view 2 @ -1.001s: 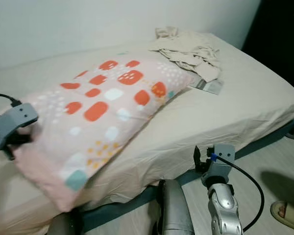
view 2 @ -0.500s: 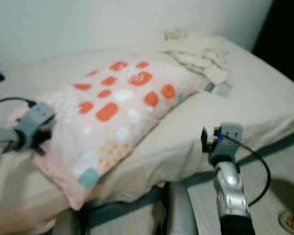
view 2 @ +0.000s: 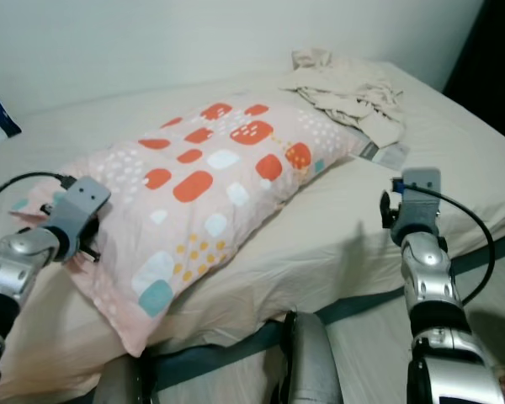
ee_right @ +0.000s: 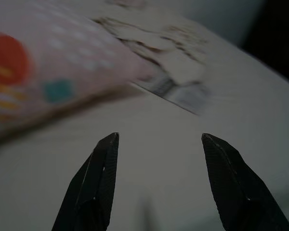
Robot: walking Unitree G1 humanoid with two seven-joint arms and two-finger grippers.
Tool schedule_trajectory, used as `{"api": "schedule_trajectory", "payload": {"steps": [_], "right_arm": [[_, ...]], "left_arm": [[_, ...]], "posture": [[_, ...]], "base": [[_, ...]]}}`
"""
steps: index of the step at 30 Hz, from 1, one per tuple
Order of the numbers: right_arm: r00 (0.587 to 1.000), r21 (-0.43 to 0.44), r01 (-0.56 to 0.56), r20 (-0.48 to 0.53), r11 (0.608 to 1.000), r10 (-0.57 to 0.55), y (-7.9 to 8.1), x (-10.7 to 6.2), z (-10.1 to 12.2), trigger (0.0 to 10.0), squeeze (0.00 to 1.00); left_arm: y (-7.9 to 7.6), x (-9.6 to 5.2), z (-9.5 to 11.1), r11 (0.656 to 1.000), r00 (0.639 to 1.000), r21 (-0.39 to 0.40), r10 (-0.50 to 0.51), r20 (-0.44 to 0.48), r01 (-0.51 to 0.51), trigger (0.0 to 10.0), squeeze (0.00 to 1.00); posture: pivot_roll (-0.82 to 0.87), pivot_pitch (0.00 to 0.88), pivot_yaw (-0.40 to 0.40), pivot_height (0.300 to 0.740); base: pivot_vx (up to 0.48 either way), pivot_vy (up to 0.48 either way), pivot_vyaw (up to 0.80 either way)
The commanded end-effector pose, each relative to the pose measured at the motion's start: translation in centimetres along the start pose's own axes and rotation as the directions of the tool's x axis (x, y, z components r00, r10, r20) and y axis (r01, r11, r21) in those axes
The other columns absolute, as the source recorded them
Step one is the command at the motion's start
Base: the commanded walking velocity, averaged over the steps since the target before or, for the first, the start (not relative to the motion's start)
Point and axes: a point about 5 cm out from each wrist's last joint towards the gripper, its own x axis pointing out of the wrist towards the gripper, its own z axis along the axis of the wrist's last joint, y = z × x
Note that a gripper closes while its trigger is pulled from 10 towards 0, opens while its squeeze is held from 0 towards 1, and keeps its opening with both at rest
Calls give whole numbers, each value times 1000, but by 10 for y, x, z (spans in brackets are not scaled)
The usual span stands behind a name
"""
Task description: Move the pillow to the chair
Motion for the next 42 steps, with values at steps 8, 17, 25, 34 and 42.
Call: {"api": "schedule_trajectory", "payload": {"steps": [8, 17, 25, 34, 42], "right_arm": [[982, 578, -161, 16, 800, 187, 41, 14, 0, 10000, 404], [960, -261, -258, 42, 930, 278, 73, 15, 14, 10000, 1000], [992, 436, -113, 2, 893, 124, 59, 22, 11, 10000, 1000], [997, 942, -12, 36, 334, -68, 36, 22, 9, 10000, 0], [997, 916, -45, 15, 399, 78, 57, 27, 16, 10000, 0]], "left_arm": [[-25, -3, 5, 987, 991, -160, 50, 122, -31, 0, 0], [-35, -11, 14, 987, 980, -156, 63, 189, -34, 0, 0], [-39, -16, 13, 986, 981, -165, 66, 183, -36, 0, 0], [-40, -18, 19, 987, 978, -158, 62, 200, -30, 0, 0], [-32, -23, 25, 990, 974, -131, 71, 214, -43, 0, 0]], "posture": [[-21, 269, -23, 536], [21, 313, -29, 536], [30, 323, -35, 536], [62, 339, -21, 536], [101, 347, -5, 536]], "base": [[0, 0, 0], [0, 0, 0], [0, 0, 0], [0, 0, 0], [0, 0, 0]]}}
